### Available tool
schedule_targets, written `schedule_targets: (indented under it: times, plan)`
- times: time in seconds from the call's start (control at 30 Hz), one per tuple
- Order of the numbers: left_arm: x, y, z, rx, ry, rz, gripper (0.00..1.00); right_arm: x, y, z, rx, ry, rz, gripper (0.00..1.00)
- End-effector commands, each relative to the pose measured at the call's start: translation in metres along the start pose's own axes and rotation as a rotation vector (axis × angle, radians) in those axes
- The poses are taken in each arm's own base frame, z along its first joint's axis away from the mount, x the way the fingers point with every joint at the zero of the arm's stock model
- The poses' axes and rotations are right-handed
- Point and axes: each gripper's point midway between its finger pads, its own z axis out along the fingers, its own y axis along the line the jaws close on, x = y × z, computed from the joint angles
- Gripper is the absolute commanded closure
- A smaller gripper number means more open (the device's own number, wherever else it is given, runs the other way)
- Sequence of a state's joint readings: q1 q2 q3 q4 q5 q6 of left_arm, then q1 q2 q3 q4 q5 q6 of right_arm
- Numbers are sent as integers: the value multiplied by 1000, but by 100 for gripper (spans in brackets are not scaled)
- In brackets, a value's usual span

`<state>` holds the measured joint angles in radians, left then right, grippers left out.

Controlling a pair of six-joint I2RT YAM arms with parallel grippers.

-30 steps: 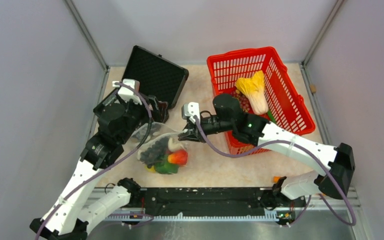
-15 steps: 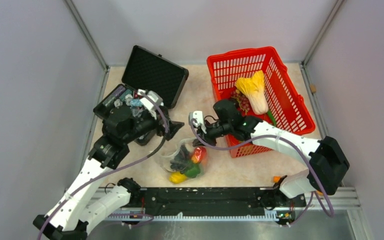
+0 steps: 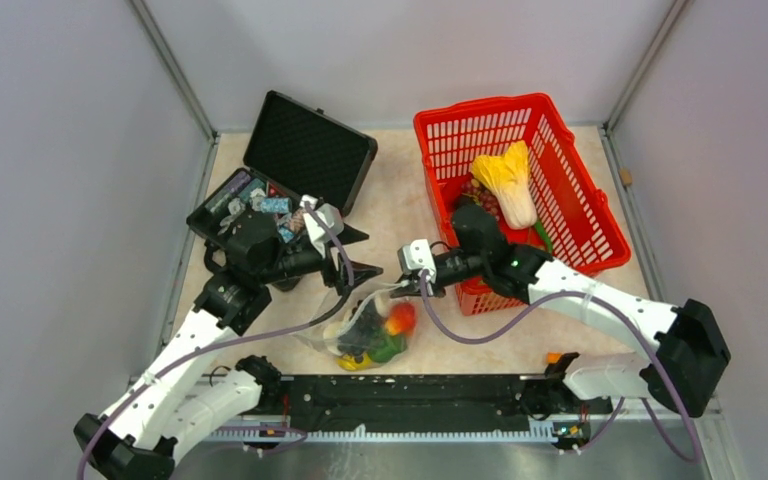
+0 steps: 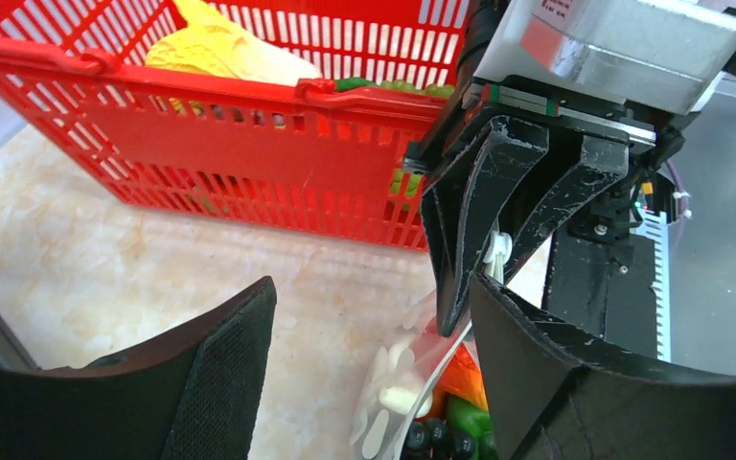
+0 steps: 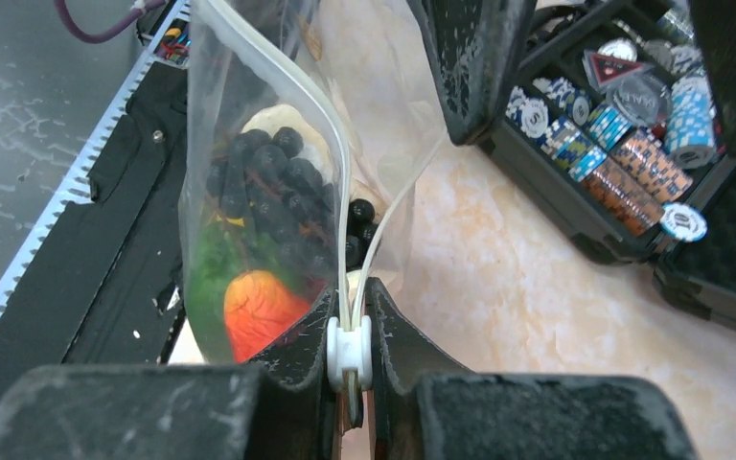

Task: Place the food in the zip-top bag and seal the zipper
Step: Adjust the zipper food storage bag at the center of the board, then zip the zipper food storage bag at the center of the board.

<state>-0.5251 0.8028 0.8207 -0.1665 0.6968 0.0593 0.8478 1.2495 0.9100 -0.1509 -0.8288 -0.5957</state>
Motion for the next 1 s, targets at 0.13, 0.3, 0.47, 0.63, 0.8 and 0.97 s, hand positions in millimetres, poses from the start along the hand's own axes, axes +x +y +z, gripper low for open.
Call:
schedule_targets:
  times: [0.13, 0.3, 0.47, 0.63, 0.8, 0.97]
  plan:
    - [-9, -23, 14, 101, -57, 88, 17, -26, -5, -5, 32, -104, -135, 100]
    - [8, -31, 22, 137, 36, 89, 13, -27, -7, -4, 34, -102, -92, 100]
    - [23, -29, 27, 108, 101, 119, 12, -29, -9, -4, 36, -99, -96, 100]
    - [33, -21, 29, 74, 180, 140, 27, -30, -8, -6, 29, -93, -96, 100]
    - [34, -16, 24, 40, 229, 154, 52, -30, -10, -6, 39, -85, -92, 100]
    - [36, -18, 21, 50, 246, 156, 80, -32, -10, -6, 46, -97, -80, 100]
